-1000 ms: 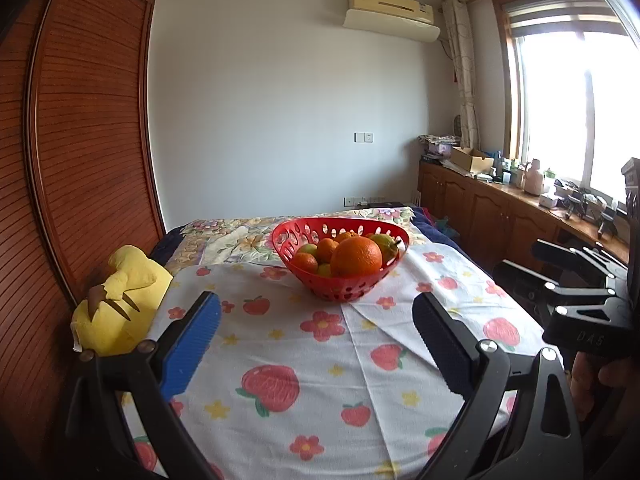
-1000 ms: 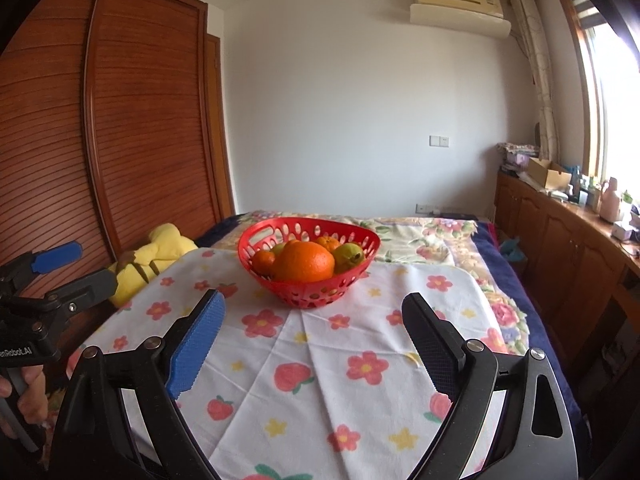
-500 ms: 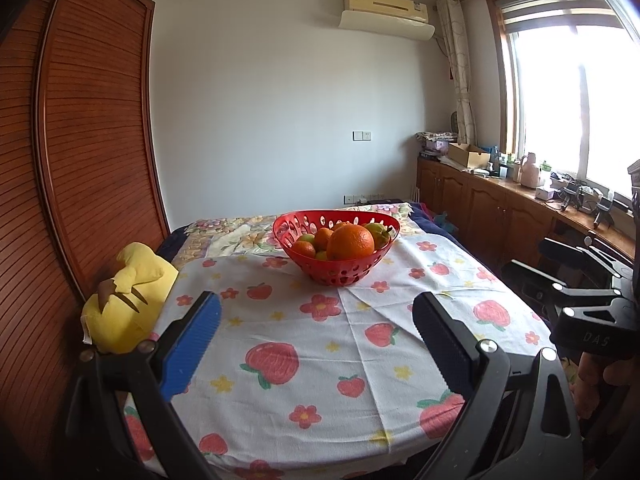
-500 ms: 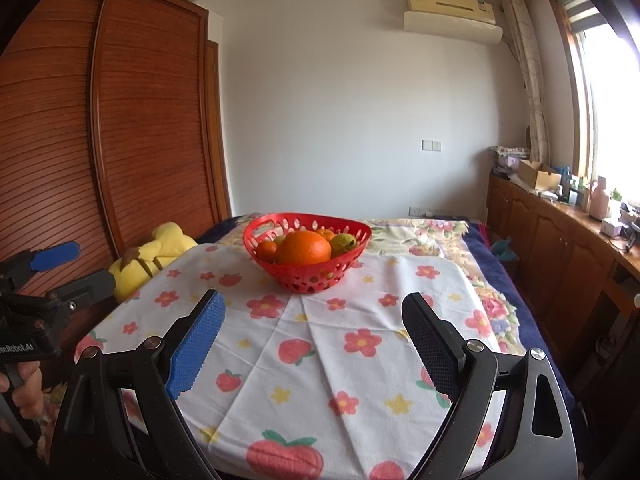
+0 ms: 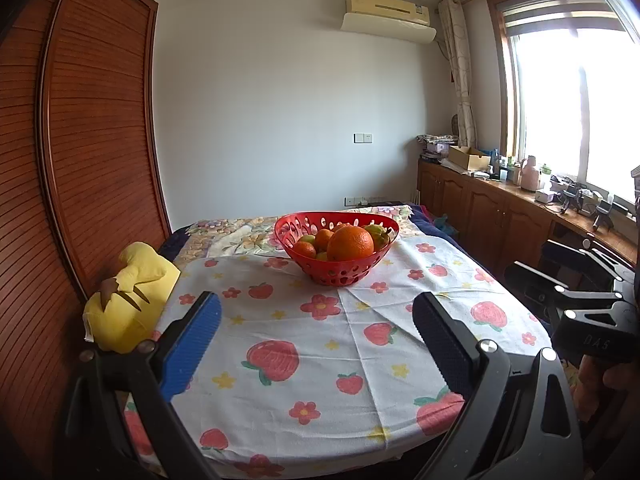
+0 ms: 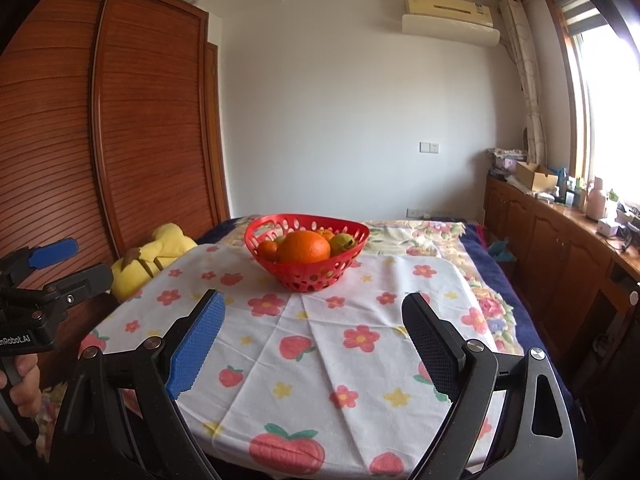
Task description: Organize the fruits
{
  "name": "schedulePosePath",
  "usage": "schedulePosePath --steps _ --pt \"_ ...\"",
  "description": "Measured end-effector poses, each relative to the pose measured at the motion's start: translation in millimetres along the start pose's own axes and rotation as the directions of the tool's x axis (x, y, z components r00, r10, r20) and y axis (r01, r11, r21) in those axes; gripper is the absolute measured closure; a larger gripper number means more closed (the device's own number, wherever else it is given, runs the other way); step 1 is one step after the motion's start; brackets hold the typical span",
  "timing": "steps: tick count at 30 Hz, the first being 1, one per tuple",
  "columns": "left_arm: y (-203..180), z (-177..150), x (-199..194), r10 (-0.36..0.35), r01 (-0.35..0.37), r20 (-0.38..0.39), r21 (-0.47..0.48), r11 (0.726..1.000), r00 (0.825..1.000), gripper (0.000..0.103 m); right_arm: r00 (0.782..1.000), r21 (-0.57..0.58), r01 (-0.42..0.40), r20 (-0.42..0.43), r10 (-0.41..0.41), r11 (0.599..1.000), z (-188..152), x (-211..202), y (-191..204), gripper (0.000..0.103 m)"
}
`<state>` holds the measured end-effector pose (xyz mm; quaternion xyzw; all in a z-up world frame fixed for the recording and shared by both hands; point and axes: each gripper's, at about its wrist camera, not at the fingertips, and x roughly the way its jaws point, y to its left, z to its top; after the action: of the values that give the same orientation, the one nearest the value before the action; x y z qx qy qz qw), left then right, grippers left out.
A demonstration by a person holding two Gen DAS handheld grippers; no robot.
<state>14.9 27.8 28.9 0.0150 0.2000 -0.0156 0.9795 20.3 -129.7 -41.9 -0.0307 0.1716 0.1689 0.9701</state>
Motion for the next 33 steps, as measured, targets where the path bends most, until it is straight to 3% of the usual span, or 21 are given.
schedulePosePath --steps 33 --pt "1.4 -3.0 -5.9 -0.004 0.004 0.003 -0.011 1.0 1.0 0.006 1.0 0.005 0.017 0.001 -0.017 1.0 -1.7 -5.7 0.0 0.011"
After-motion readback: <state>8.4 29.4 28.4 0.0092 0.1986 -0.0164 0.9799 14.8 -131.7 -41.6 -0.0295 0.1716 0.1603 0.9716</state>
